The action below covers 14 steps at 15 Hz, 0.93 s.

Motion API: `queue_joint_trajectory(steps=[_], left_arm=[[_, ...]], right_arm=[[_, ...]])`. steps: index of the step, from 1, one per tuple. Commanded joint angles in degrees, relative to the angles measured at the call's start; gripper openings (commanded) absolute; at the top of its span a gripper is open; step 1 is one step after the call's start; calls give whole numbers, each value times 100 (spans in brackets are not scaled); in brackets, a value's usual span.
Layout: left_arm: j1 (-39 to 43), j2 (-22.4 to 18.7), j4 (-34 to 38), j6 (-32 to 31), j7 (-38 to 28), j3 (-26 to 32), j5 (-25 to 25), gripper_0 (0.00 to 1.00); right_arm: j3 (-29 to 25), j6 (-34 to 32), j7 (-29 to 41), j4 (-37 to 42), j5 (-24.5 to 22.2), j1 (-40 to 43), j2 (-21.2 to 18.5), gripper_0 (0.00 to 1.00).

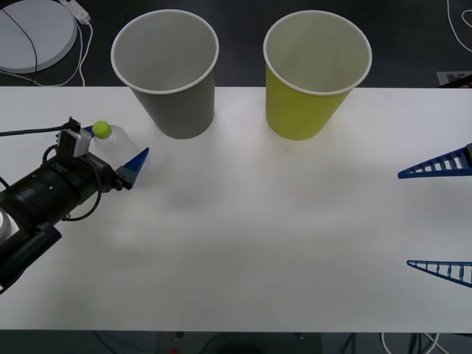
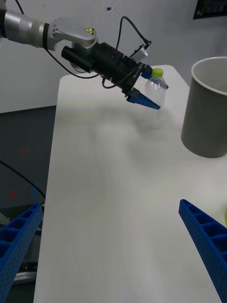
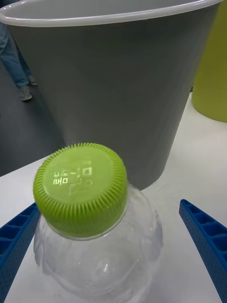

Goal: Put the can into the green bin and the plastic bottle into the gray bin

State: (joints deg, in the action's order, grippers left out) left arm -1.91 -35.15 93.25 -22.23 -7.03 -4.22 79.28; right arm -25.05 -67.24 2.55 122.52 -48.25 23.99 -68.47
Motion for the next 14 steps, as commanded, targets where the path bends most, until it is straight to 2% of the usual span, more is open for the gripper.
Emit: queue_joint_trajectory(steps=[1, 8, 9, 10, 14], left_arm=[[-134, 0, -123, -9, -44, -43, 26, 100], [-169, 0, -132, -9, -176, -35, 219, 100], [-160, 0, -132, -9, -184, -35, 263, 17], [-160, 0, -132, -9, -184, -35, 298, 0], [-160, 0, -140, -9, -211, -35, 342, 0]], right_arm=[[0, 0, 0, 0, 0, 0, 0, 100], [0, 0, 0, 0, 0, 0, 0, 100], [0, 0, 0, 0, 0, 0, 0, 100], [0, 0, 0, 0, 0, 0, 0, 100], [0, 0, 0, 0, 0, 0, 0, 100]])
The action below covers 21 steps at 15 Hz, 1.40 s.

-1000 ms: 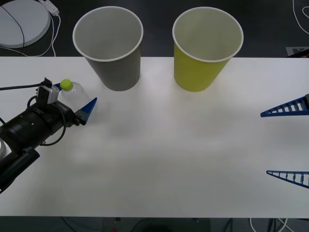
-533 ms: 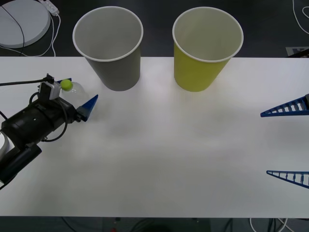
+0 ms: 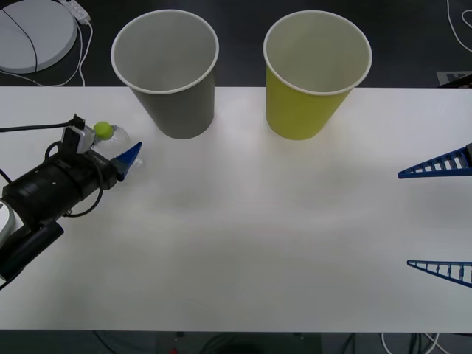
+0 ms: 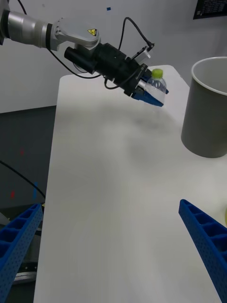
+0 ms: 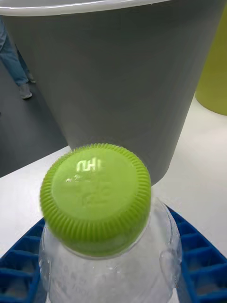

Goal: Put the can into the green bin and the plastic bottle into the gray bin

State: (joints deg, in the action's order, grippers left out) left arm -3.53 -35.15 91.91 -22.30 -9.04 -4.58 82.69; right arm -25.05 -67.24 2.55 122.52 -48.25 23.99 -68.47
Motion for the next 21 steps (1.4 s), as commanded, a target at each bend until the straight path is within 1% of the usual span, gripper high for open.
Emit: queue_joint_trajectory(steps=[1, 11, 13, 14, 21], left_arm=[[2, 0, -7, -2, -28, 1, 2, 0], [28, 0, 2, -2, -124, 1, 2, 0], [63, -9, 46, -2, -81, 1, -104, 0], [125, -18, 99, -2, -54, 10, -192, 0], [564, -115, 626, 7, -133, 238, -209, 0]], right_arm=[[0, 0, 0, 0, 0, 0, 0, 100], [0, 0, 0, 0, 0, 0, 0, 100], [0, 0, 0, 0, 0, 0, 0, 100], [0, 0, 0, 0, 0, 0, 0, 100], [0, 0, 0, 0, 0, 0, 0, 100]])
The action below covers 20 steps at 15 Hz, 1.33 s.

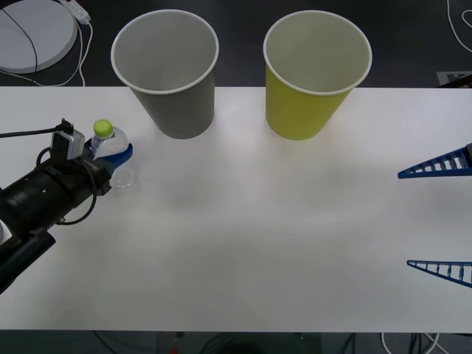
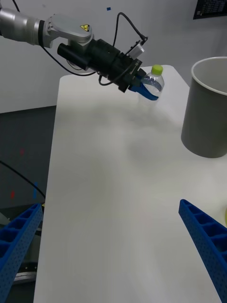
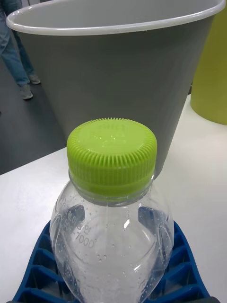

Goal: Put the can into the green bin and the plastic bottle into the gray bin

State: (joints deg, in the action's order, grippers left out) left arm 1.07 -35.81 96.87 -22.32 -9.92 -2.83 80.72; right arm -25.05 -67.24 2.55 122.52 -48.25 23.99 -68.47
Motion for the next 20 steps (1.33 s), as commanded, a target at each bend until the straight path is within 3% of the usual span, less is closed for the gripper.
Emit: queue_joint_trajectory(steps=[1, 8, 11, 14, 20], left_arm=[[157, -84, 192, -1, -63, 90, -127, 0], [245, -533, 394, -9, -256, 108, -628, 0], [253, -665, 394, -625, -450, 468, -724, 0], [280, -779, 403, -1301, -854, 934, -566, 0], [280, -963, 790, -2347, -2119, 1786, 295, 0]], right_arm=[[0, 0, 0, 0, 0, 0, 0, 100], [0, 0, 0, 0, 0, 0, 0, 100], [0, 0, 0, 0, 0, 0, 0, 100], [0, 0, 0, 0, 0, 0, 0, 100], [0, 0, 0, 0, 0, 0, 0, 100]])
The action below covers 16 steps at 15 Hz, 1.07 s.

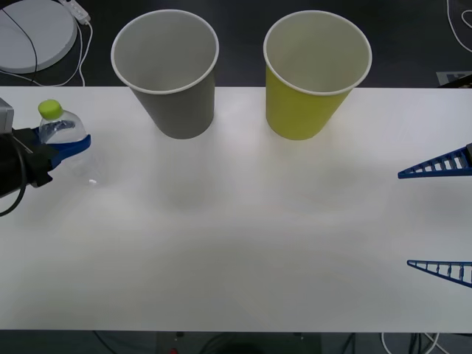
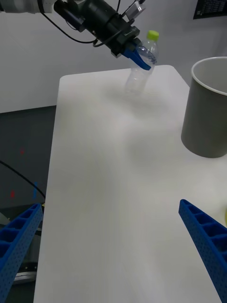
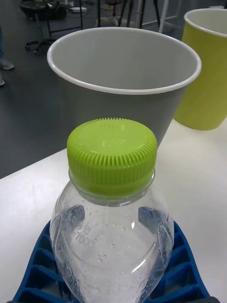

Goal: Put the can into the green bin and the plastic bottle into the gray bin

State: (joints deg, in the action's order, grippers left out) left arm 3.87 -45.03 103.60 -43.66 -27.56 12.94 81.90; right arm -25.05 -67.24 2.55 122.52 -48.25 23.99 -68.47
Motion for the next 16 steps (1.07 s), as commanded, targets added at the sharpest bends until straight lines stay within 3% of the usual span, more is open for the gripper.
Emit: queue_joint_trajectory(steps=[1, 6, 10, 14, 16], left_arm=[[0, -67, 169, -292, -470, 279, 239, 0], [0, -243, 477, -512, -1182, 516, 476, 0], [0, -480, 591, -530, -1366, 525, 538, 0], [-185, -709, 591, -1365, -1612, 929, 555, 0], [-281, -849, 617, -1444, -1911, 956, 635, 0]], right_arm=[[0, 0, 0, 0, 0, 0, 0, 100], [0, 0, 0, 0, 0, 0, 0, 100], [0, 0, 0, 0, 0, 0, 0, 100], [0, 0, 0, 0, 0, 0, 0, 100], [0, 0, 0, 0, 0, 0, 0, 100]])
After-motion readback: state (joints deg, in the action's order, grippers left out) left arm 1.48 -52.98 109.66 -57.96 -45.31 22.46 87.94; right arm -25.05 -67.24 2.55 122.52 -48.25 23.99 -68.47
